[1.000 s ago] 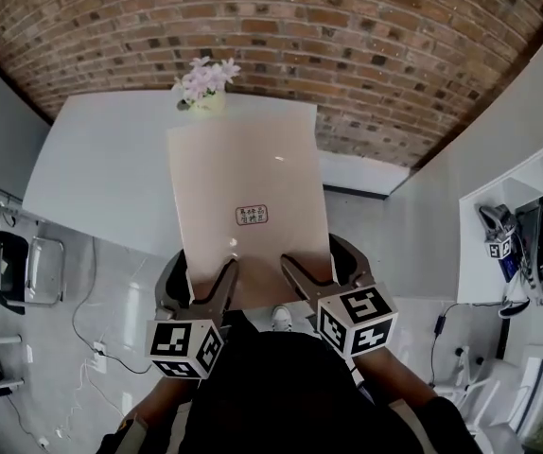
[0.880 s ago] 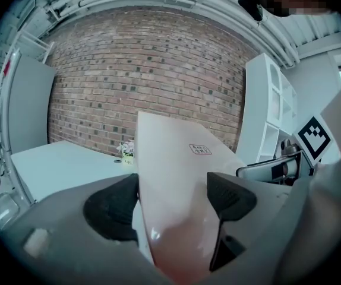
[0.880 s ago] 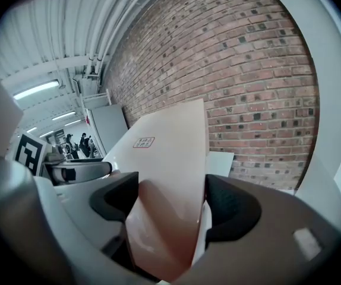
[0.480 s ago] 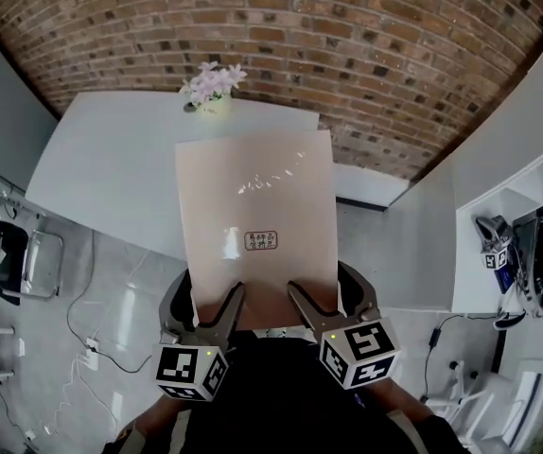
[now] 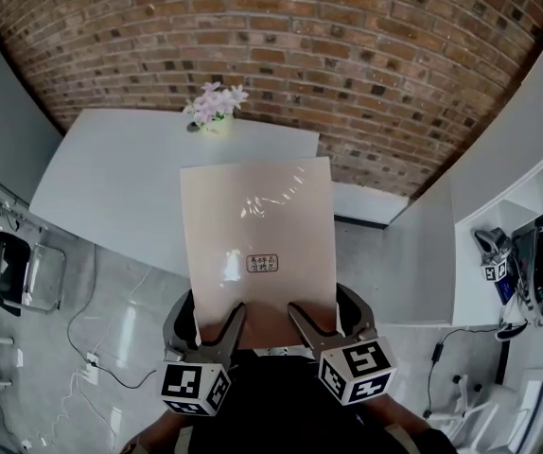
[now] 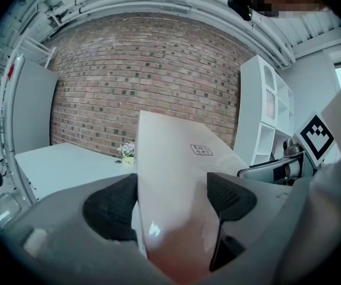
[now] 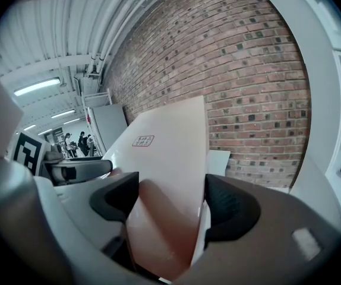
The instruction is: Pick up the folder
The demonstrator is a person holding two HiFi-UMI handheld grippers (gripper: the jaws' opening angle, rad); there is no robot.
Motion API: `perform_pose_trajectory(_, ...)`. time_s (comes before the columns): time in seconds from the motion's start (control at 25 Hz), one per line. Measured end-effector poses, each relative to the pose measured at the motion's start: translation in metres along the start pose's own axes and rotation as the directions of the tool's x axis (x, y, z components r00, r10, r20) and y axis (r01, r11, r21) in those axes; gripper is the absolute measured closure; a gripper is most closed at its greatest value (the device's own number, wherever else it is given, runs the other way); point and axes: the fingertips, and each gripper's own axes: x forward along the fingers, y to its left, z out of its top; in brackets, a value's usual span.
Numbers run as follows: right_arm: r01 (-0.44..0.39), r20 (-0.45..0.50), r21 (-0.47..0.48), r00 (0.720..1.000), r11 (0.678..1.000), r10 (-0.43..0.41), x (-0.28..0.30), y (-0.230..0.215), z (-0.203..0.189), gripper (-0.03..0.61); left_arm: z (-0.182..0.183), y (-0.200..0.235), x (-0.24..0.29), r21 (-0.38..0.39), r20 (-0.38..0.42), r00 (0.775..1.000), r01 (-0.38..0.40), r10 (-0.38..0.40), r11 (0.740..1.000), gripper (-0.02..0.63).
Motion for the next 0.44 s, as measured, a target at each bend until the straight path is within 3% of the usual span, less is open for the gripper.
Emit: perform_pose_trajectory(0.44,-0.006,-0.019,0.016,1.000,1.000,0.006,-0.0032,0.0059,-0.0101,0.225,-0.0076,0.0015,-0.0084,-0.009,-0.017,1.000,-0.008,0.007,1.000,0.249)
